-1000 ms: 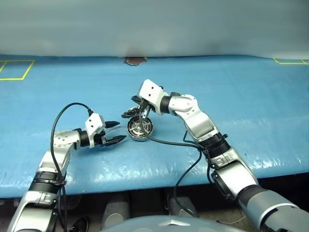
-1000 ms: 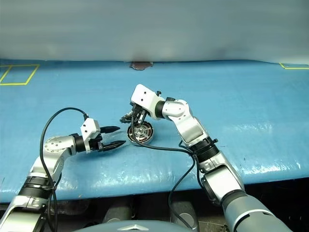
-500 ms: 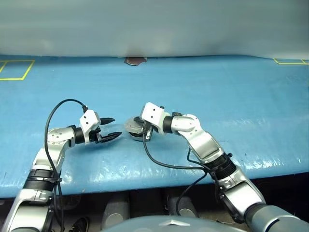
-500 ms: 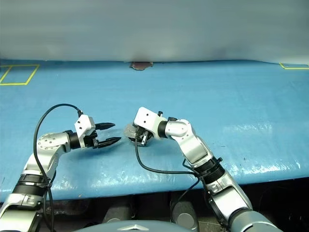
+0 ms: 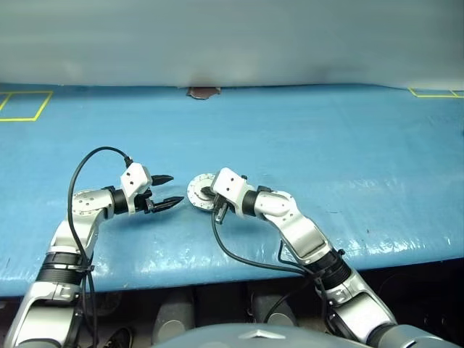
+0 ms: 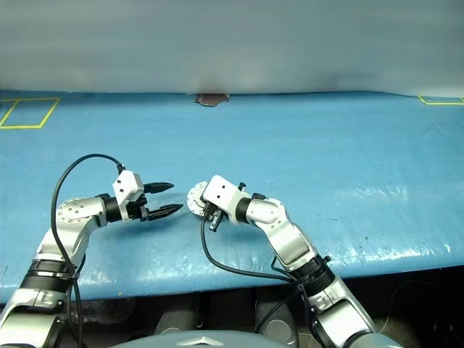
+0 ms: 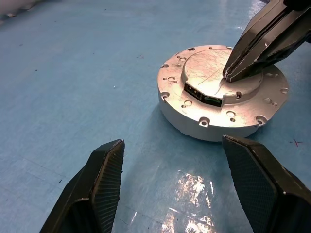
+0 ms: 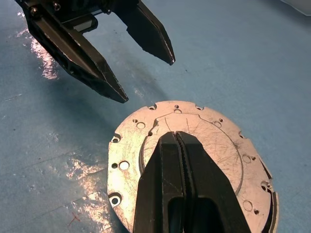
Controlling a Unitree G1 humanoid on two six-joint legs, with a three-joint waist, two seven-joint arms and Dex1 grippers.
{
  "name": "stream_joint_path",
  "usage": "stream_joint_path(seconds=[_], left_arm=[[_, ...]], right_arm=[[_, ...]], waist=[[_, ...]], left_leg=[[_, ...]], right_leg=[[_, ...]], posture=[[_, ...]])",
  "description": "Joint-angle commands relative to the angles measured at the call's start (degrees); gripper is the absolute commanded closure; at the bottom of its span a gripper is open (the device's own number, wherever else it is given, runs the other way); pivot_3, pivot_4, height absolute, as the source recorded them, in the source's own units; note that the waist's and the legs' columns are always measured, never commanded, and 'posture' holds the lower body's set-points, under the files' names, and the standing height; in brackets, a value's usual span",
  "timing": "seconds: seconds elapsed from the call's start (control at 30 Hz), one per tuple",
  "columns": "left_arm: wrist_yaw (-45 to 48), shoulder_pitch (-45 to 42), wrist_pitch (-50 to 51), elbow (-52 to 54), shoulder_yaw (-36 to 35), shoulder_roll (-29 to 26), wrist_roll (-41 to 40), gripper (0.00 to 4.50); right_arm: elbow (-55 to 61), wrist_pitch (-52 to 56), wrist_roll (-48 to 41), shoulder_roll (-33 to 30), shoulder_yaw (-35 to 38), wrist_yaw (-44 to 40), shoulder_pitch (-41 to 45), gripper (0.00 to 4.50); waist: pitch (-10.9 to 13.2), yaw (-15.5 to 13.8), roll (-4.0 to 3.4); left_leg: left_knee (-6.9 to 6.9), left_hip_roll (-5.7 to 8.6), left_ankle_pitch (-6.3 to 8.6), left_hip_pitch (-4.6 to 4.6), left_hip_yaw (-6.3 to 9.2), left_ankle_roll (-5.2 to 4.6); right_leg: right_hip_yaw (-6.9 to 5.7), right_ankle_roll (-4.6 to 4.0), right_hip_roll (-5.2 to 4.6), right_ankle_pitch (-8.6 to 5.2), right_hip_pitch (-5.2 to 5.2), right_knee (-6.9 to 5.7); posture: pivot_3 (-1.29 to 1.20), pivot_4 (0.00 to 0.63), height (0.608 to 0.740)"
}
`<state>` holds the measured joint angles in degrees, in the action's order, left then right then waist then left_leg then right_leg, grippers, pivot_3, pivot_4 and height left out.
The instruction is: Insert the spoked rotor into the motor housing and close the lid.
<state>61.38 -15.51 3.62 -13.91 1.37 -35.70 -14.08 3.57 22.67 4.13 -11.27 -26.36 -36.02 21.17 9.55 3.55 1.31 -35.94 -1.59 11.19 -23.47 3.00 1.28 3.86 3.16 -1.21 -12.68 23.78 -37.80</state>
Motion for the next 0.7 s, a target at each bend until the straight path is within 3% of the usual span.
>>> stream_joint_path(seconds=[0.03,0.3,0.33,0.4,0.7], left_arm=[[0.15,-0.95,0.11,0.78,0.17,0.57,-0.23,0.99],[0.27,-1.47,0.01,0.41,0.49,1.09,-0.08,0.99],[0.24,-1.57,-0.15,0.3,0.52,1.12,0.0,0.99],[0.13,-1.76,-0.32,0.13,0.59,1.18,0.07,0.99],[-0.05,-1.95,-0.6,-0.14,0.69,1.15,0.26,0.99]], right_arm=[[-4.11,-1.21,0.67,0.47,0.37,2.65,-3.05,4.46],[1.29,-1.18,-7.56,2.6,6.72,1.14,-4.71,4.46],[2.08,-1.52,-8.29,2.46,7.16,0.83,-4.69,4.29],[3.26,-1.59,-9.5,2.05,7.58,0.01,-4.72,3.86],[3.49,0.1,-10.96,3.23,7.95,1.86,-4.77,0.89]], waist=[[-0.02,0.0,0.0],[-0.04,-0.09,0.01],[-0.03,-0.12,0.01],[-0.02,-0.15,0.0],[0.0,-0.07,0.0]], left_leg=[[0.0,0.0,0.0,0.03,0.0,0.0],[-0.02,-0.01,0.0,0.01,0.02,0.0],[-0.02,0.0,-0.01,-0.04,0.02,0.0],[-0.01,0.01,0.0,-0.11,0.02,0.0],[0.03,-0.01,0.0,-0.14,0.03,0.0]], right_leg=[[0.0,0.0,0.0,0.0,-0.03,0.0],[0.0,0.0,0.0,0.0,-0.03,-0.01],[0.0,0.0,-0.01,0.01,0.0,0.0],[0.0,0.01,-0.01,0.01,0.05,0.03],[-0.01,0.0,0.03,0.0,0.11,0.03]], posture=[[0.0,0.15,0.74],[0.0,0.15,0.74],[0.0,0.15,0.74],[0.0,0.15,0.74],[0.0,0.15,0.74]])
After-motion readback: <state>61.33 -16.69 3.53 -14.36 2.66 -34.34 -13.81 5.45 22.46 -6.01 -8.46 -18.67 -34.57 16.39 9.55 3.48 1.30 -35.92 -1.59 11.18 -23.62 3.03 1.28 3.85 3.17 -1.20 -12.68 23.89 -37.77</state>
